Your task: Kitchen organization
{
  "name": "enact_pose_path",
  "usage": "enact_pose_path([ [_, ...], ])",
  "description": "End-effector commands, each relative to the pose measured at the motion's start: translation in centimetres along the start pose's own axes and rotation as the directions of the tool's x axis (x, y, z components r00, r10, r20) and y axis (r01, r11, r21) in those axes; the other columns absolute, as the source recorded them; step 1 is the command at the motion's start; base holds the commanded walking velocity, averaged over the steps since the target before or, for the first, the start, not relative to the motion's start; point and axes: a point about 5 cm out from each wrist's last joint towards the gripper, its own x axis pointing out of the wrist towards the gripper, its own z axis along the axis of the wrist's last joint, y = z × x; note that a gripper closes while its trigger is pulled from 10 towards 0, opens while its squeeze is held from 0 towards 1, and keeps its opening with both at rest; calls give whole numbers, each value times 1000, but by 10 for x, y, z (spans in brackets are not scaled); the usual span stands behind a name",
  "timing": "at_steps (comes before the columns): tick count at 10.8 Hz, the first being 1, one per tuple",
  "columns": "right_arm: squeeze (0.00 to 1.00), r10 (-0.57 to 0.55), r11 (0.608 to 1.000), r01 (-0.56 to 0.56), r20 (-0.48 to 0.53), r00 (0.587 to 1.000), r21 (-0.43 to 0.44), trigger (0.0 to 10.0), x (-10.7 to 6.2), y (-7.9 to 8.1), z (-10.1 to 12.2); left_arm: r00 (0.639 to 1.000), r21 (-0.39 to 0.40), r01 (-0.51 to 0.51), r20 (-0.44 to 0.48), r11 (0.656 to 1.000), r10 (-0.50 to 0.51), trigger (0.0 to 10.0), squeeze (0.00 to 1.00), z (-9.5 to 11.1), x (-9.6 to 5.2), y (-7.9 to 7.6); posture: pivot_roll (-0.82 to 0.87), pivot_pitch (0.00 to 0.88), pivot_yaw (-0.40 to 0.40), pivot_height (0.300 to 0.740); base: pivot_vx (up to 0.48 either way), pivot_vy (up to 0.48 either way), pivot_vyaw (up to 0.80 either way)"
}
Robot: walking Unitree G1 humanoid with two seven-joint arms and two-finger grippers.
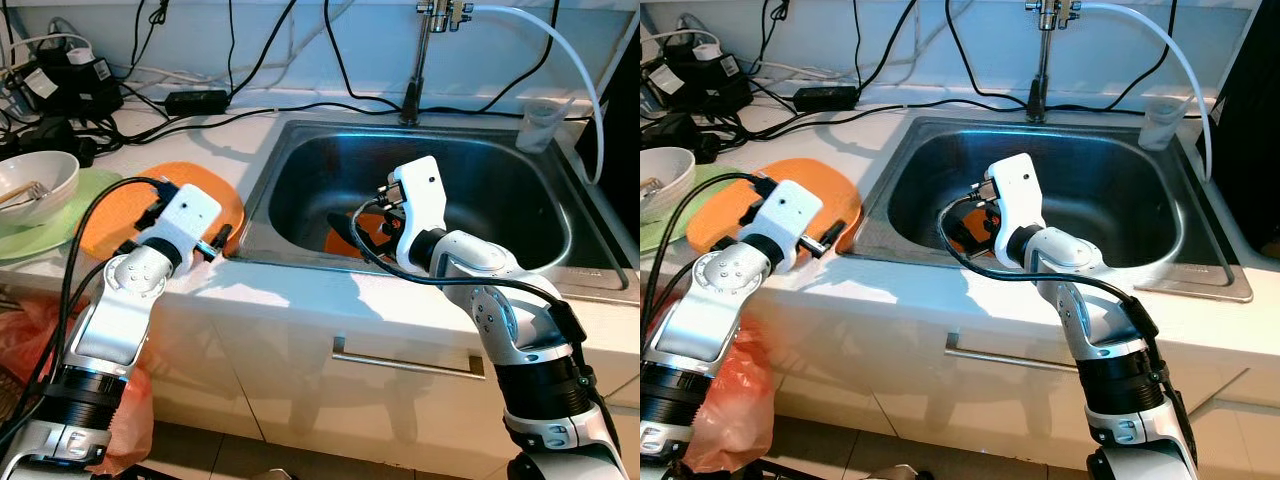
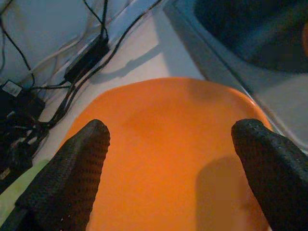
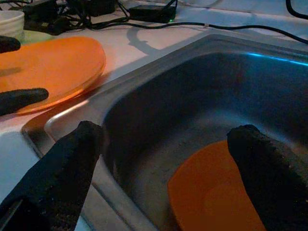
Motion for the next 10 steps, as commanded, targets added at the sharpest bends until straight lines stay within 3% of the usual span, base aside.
enact_pose_path([
  [1, 0, -4, 1000, 4, 24, 1000, -15, 10000, -1, -1, 6, 999, -3, -27, 21, 1000, 27, 10000, 0, 5, 2, 6, 138, 0, 63, 740, 0, 0, 0],
  [6, 0, 2, 1000, -1, 26, 1000, -20, 10000, 2, -1, 7, 992, -36, -18, 122, 999, 22, 10000, 0, 35, -9, 8, 167, 0, 56, 740, 0, 0, 0],
  [10, 0, 18, 1000, -17, 30, 999, -23, 10000, 8, 0, 7, 993, 10, 61, 103, 998, -62, 10000, 0, 29, -35, 12, 217, 0, 52, 740, 0, 0, 0],
])
